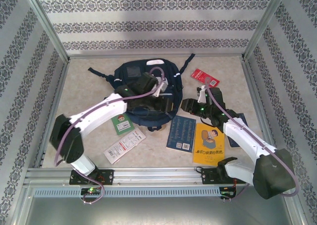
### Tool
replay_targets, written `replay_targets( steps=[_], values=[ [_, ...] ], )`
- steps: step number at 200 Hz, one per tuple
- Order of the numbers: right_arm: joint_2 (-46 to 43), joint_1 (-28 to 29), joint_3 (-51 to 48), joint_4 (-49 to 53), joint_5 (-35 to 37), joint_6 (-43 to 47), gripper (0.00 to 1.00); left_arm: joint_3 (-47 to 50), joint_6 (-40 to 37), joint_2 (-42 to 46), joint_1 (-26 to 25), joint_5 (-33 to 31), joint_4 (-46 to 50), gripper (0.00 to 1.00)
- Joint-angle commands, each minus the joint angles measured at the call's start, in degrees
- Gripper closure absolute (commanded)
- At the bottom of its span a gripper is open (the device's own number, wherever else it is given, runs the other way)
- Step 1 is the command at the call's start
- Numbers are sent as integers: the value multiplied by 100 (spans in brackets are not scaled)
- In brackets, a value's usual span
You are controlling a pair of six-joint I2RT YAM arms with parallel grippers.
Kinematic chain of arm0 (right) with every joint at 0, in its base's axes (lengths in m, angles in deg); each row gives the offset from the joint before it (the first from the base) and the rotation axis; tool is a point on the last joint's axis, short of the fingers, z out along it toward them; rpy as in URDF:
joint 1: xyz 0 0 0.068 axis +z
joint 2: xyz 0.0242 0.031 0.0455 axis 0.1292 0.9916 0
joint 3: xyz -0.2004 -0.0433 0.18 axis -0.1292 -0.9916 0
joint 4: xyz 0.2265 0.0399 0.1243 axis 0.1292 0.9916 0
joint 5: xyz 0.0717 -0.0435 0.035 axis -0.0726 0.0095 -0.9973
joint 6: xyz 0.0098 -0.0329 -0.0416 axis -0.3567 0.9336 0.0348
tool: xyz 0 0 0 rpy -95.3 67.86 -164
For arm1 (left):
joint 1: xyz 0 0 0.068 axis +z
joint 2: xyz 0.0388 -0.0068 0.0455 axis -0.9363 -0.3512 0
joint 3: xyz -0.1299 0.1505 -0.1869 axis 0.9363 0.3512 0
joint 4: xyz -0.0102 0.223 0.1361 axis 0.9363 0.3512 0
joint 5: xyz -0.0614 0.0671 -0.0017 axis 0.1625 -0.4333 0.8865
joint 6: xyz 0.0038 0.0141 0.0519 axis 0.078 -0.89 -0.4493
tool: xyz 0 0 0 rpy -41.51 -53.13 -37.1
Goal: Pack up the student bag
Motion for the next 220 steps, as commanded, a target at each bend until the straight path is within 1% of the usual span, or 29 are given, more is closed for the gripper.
replay_targets(
  steps=[1,13,22,45,60,85,110,125,146,157,173,179,195,220],
  values=[
    [242,281,263,387,-629,945,48,284,-370,593,374,-230,410,50],
    [415,380,266,246,-822,866,47,446,-478,789,559,-267,455,50],
    [543,437,298,165,-991,803,49,587,-484,910,715,-244,438,50],
    [701,489,207,-45,-902,652,50,1000,-430,1205,1062,-49,181,50],
    [871,488,203,-107,-992,582,51,1176,-406,1314,1251,65,65,50],
    [1254,488,183,-306,-1320,419,51,1314,-448,1380,1416,181,-38,51],
    [1508,488,142,-502,-1387,308,52,1324,-541,1343,1453,206,-9,51],
    [1452,509,202,-226,-1067,638,54,1327,-585,1370,1458,180,14,51],
    [1110,684,359,439,-96,1336,52,1344,-626,1465,1472,129,35,51],
    [876,824,389,606,369,1592,52,1334,-651,1499,1489,109,64,51],
    [639,1048,447,815,896,1865,53,1305,-704,1529,1499,48,117,51],
    [600,1094,467,867,976,1886,53,1294,-714,1538,1508,14,126,51],
    [652,1024,477,870,662,1693,52,1302,-725,1539,1521,11,111,51],
    [974,699,354,400,-515,1062,49,1319,-725,1541,1534,40,78,51]
  ],
)
